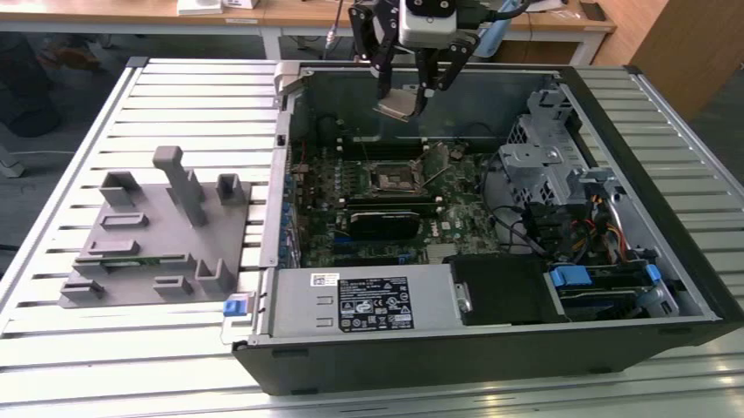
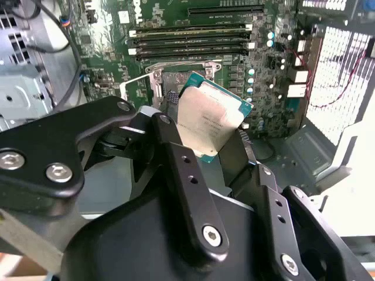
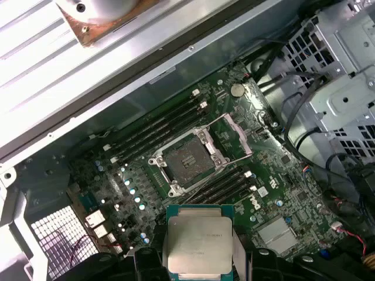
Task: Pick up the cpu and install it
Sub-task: 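Place the cpu into insertion slot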
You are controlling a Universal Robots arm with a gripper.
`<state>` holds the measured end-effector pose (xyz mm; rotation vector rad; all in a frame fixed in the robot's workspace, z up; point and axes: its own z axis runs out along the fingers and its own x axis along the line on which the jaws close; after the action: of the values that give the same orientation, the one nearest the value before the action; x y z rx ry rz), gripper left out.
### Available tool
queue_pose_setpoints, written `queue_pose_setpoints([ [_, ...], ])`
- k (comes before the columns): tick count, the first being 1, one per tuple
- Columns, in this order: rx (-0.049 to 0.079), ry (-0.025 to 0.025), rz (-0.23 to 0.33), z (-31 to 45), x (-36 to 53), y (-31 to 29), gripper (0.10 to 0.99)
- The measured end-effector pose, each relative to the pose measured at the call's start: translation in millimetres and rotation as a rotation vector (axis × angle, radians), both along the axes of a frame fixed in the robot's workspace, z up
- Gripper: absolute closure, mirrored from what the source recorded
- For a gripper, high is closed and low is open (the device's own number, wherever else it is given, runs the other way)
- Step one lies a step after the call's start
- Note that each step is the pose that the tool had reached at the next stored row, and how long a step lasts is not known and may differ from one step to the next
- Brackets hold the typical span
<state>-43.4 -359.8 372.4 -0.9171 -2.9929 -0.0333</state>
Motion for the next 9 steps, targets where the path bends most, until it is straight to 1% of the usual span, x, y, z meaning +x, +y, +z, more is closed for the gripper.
queue_pose_setpoints([
  [9, -0.002, 0.0000, -0.157, -0.9, 0.0, 0.0, 0.557],
])
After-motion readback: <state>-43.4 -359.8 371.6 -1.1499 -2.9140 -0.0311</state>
